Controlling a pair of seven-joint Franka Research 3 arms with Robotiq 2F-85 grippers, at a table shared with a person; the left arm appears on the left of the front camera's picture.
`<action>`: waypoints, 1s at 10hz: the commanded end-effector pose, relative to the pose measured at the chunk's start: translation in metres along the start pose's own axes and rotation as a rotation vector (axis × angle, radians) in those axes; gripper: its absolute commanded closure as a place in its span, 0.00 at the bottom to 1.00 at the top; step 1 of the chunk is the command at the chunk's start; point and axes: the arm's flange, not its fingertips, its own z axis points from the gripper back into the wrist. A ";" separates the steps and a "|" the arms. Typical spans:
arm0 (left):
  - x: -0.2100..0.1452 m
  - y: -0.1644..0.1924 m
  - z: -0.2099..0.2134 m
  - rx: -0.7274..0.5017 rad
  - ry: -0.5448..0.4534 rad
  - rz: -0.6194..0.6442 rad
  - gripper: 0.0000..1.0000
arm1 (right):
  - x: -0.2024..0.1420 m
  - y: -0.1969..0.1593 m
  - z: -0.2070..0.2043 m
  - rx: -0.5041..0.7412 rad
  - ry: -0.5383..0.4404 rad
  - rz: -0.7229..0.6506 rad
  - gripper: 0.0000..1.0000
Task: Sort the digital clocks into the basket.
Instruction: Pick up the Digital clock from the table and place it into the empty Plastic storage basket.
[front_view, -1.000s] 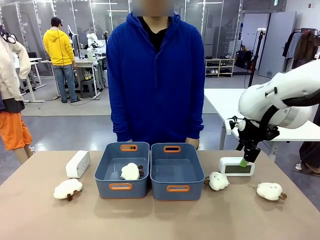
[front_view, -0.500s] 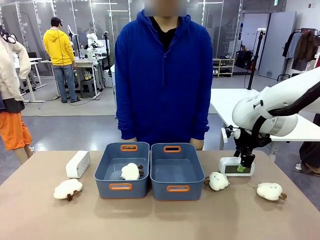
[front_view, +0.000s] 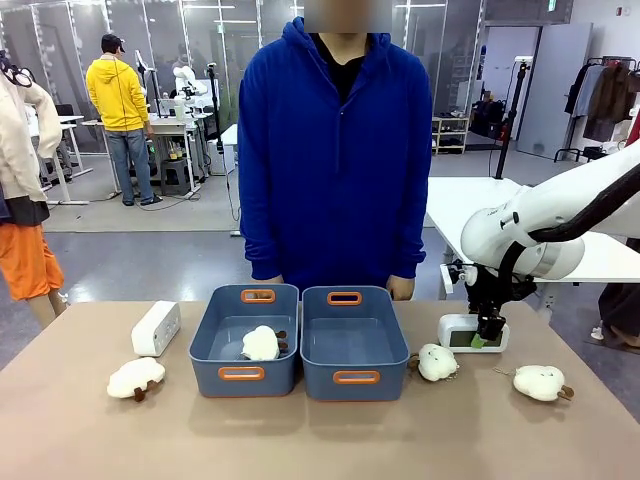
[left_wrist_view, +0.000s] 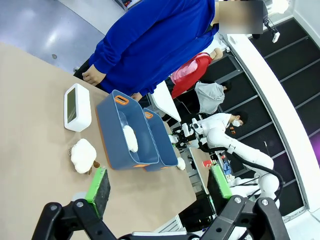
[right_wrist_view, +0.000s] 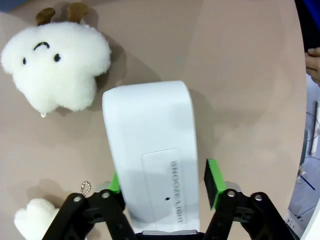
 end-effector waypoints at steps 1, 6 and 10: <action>0.001 -0.001 0.001 -0.020 -0.010 -0.010 0.00 | 0.003 -0.007 0.008 0.005 -0.005 0.013 1.00; 0.001 -0.001 0.001 -0.020 -0.010 -0.010 0.00 | 0.038 0.022 0.063 0.035 -0.018 0.042 0.77; 0.001 -0.001 0.001 -0.020 -0.010 -0.010 0.00 | 0.147 0.091 0.113 0.075 -0.019 0.121 0.77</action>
